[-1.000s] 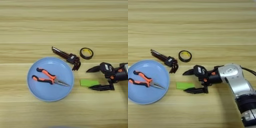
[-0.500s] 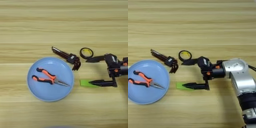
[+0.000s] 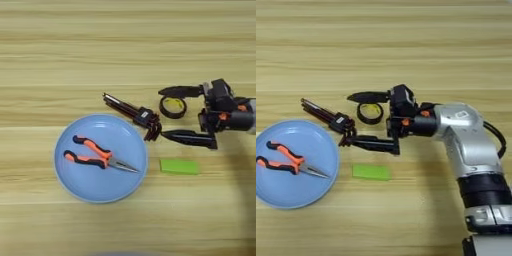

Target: Move the objects on the table

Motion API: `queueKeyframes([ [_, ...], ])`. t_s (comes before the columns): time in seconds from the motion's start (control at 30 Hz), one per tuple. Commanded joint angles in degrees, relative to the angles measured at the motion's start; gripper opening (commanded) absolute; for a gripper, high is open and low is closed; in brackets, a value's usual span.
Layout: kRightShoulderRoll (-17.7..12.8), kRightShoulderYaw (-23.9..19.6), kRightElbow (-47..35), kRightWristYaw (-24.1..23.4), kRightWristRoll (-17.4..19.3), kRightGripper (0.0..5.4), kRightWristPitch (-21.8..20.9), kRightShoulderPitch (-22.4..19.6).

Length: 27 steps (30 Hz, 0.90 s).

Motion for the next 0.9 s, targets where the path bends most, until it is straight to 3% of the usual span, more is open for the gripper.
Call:
queueKeyframes([
  [0.03,1.38,-0.23,-4.65,-4.99,0.32,5.36,0.53,-5.02],
  [0.5,4.45,4.38,-7.65,-11.61,-4.95,5.36,2.24,-4.96],
  [0.9,6.07,14.32,-8.18,-14.48,-14.5,5.36,7.54,-8.11],
])
